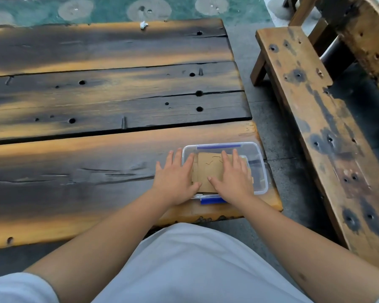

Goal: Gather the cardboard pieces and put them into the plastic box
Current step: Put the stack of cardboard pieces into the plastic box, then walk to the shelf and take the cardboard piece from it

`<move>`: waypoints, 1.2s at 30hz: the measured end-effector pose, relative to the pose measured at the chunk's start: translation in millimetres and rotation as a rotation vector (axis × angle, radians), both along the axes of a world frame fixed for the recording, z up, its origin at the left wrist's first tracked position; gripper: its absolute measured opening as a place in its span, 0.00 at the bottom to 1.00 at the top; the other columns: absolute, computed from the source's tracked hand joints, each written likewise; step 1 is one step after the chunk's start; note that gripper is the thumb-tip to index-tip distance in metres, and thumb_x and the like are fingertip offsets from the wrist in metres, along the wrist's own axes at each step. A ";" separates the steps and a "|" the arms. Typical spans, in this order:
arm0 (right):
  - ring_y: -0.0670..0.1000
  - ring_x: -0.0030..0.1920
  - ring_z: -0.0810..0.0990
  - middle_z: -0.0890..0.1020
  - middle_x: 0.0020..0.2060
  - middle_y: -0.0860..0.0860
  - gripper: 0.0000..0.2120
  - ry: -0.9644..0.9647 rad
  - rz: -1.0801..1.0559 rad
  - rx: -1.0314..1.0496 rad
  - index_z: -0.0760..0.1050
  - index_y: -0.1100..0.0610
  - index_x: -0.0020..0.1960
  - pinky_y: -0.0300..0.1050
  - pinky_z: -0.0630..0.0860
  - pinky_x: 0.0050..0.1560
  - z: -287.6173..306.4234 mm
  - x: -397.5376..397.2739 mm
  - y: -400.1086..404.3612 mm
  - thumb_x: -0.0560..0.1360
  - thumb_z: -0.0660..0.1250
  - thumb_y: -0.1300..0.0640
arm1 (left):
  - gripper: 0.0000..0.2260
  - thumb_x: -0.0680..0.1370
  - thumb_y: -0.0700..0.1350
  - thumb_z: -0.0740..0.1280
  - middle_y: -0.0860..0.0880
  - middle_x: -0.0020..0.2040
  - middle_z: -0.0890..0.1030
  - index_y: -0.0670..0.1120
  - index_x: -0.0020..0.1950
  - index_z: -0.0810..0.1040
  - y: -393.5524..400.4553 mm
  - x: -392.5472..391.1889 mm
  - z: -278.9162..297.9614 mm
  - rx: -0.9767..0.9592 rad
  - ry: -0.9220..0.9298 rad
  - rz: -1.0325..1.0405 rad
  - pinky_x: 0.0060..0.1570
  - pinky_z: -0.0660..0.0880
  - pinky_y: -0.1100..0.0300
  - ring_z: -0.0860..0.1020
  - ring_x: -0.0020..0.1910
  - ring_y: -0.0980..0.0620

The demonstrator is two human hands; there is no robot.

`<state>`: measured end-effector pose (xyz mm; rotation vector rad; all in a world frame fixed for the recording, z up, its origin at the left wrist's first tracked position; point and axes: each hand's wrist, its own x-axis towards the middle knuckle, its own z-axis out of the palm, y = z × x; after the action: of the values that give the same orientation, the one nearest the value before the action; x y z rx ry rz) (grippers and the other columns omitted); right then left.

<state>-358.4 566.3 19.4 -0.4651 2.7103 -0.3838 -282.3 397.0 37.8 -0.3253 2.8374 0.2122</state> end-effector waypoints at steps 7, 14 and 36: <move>0.56 0.78 0.41 0.40 0.79 0.51 0.44 0.155 0.281 0.065 0.41 0.44 0.78 0.58 0.47 0.74 28.5 12.9 -21.5 0.69 0.52 0.27 | 0.40 0.69 0.74 0.44 0.45 0.79 0.45 0.57 0.76 0.40 -30.7 28.8 20.5 -0.101 0.045 0.046 0.67 0.54 0.32 0.44 0.77 0.42; 0.59 0.77 0.42 0.43 0.79 0.51 0.47 0.272 0.377 0.073 0.42 0.43 0.77 0.62 0.47 0.73 49.8 33.0 -55.0 0.66 0.46 0.21 | 0.41 0.68 0.76 0.42 0.45 0.79 0.43 0.58 0.76 0.39 -63.1 56.0 42.5 -0.106 0.118 0.103 0.65 0.56 0.30 0.43 0.76 0.41; 0.60 0.77 0.36 0.38 0.78 0.50 0.53 0.306 0.381 0.186 0.35 0.42 0.77 0.66 0.44 0.72 76.1 81.4 -121.6 0.60 0.42 0.17 | 0.44 0.65 0.78 0.43 0.46 0.78 0.35 0.60 0.75 0.35 -144.9 114.7 75.5 -0.101 0.121 0.138 0.66 0.51 0.30 0.38 0.76 0.43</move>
<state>-276.9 444.7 95.5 -1.0333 2.8159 0.0483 -167.6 252.1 113.3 -0.5483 2.9533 0.1207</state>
